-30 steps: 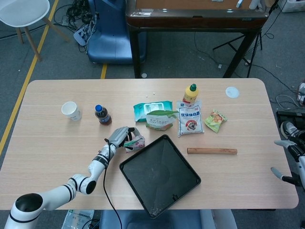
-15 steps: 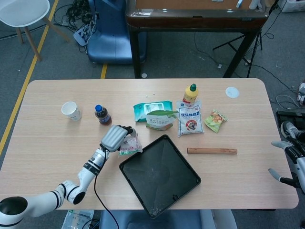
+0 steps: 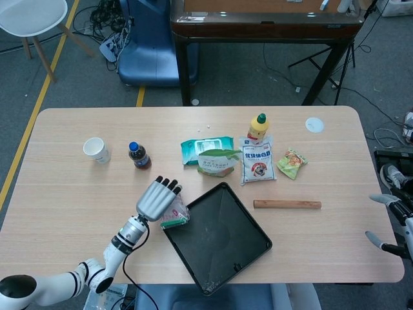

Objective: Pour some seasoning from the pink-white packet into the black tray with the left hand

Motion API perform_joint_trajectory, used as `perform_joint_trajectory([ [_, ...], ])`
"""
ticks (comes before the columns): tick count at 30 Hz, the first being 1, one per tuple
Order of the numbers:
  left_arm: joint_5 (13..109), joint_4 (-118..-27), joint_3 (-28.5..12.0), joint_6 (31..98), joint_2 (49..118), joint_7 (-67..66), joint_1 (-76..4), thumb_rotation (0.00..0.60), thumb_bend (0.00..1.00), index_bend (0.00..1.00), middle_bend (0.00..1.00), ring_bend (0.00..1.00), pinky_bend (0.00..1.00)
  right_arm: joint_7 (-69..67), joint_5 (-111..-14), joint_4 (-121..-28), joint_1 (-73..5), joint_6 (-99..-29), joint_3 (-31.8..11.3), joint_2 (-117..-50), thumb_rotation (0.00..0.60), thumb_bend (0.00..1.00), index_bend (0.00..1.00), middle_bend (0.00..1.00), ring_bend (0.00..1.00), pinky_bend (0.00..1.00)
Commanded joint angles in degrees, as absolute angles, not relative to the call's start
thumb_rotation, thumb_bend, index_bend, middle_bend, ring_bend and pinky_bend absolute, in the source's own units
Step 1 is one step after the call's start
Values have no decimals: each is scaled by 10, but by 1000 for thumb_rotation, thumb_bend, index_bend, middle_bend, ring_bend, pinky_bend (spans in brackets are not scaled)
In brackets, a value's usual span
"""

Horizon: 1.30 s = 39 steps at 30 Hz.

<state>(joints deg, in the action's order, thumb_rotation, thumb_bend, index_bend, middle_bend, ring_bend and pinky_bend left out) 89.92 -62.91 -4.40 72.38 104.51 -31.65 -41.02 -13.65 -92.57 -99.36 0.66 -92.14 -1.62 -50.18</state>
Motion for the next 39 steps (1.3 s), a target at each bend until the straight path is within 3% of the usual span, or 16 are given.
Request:
perform_joint_trajectory([
  [1, 922, -597, -28, 745, 1067, -355, -401, 600, 167, 437, 581, 527, 530, -139, -927, -991, 9, -924, -15, -502, 600, 156, 277, 308, 152, 174],
  [25, 949, -494, -2, 737, 1118, -559, -372, 600, 166, 424, 581, 530, 531, -144, -927, -989, 16, -934, -14, -501, 600, 156, 277, 307, 152, 175],
  [39, 922, -588, -30, 730, 1090, -571, -363, 600, 165, 424, 581, 532, 531, -144, -927, -990, 19, -937, -14, -500, 600, 157, 277, 307, 152, 175],
])
